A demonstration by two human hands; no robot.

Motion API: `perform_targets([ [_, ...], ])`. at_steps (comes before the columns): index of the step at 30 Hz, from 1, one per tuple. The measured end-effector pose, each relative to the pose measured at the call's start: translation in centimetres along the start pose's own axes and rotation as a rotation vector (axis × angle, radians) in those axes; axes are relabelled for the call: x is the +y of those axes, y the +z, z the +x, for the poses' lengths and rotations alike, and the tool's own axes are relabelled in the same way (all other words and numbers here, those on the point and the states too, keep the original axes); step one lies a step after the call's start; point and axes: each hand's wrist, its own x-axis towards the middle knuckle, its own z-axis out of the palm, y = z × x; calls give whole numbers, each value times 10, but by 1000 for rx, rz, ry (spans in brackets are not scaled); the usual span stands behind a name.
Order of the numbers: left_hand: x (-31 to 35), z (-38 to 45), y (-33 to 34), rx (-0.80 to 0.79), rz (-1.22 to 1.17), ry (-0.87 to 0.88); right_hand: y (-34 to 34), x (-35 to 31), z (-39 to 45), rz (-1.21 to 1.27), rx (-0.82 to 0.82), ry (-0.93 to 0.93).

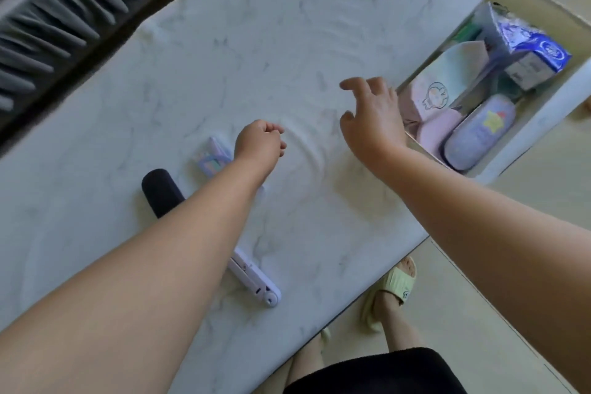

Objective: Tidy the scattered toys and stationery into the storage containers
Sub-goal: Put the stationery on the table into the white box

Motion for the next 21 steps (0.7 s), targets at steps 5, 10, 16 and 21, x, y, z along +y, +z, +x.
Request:
perform_targets([
  [5, -59, 5, -59, 60, 49, -57, 57, -39, -36, 17, -244, -54],
  [10, -109, 11, -104, 128, 215, -45, 116, -68, -60, -55, -469, -32],
  [16, -152, 17, -123, 349, 555, 11, 165, -95, -79, -187, -413, 19],
  [21, -166, 16, -121, 438, 627, -81, 189, -116, -86, -382, -342, 18],
])
